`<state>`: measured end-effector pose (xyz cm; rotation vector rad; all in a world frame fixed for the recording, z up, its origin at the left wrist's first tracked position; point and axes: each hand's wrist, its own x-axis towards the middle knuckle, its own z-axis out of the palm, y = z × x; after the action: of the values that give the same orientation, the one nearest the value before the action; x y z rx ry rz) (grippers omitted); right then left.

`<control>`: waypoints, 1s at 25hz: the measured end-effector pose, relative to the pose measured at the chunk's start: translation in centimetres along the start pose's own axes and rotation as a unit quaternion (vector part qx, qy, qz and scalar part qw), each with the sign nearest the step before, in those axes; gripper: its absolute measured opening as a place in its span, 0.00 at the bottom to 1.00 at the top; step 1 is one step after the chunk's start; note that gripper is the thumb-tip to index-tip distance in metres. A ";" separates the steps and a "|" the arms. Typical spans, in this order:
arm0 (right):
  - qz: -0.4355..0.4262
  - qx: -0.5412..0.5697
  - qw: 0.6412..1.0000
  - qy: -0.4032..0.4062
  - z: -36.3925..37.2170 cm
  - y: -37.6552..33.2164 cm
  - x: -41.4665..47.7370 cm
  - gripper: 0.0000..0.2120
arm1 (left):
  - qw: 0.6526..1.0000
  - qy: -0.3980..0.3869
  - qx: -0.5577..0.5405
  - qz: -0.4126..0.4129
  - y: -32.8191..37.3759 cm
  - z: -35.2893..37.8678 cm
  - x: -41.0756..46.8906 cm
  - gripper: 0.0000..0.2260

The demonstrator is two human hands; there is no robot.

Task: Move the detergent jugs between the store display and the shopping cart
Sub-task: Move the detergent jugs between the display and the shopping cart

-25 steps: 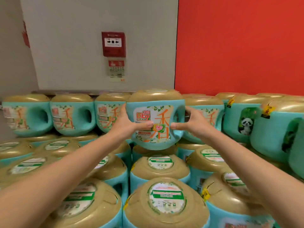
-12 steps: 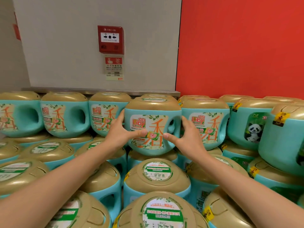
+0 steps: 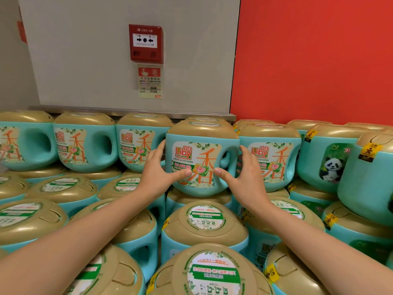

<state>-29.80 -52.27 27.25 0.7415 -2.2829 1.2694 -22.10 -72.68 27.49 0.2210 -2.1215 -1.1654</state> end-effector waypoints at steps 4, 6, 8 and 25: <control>-0.006 -0.024 1.000 0.002 0.1 0.1 0.1 0.42 | 0.999 0.032 0.033 0.015 -0.4 0.5 0.0 0.49; -0.018 -0.052 0.998 0.016 0.3 0.1 0.0 0.41 | 0.999 0.034 0.030 0.014 -0.4 0.5 -0.2 0.51; -0.015 -0.052 0.998 0.031 0.4 0.1 0.0 0.41 | 0.999 0.033 0.029 0.009 -0.1 0.6 -0.5 0.54; 0.000 0.009 1.000 0.026 -6.9 -4.1 -3.0 0.24 | 0.998 0.009 0.065 0.017 6.5 -3.4 -4.4 0.27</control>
<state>-24.19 -47.37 31.42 0.7062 -2.2325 1.2957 -15.49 -69.20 31.71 0.2518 -2.1799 -1.0025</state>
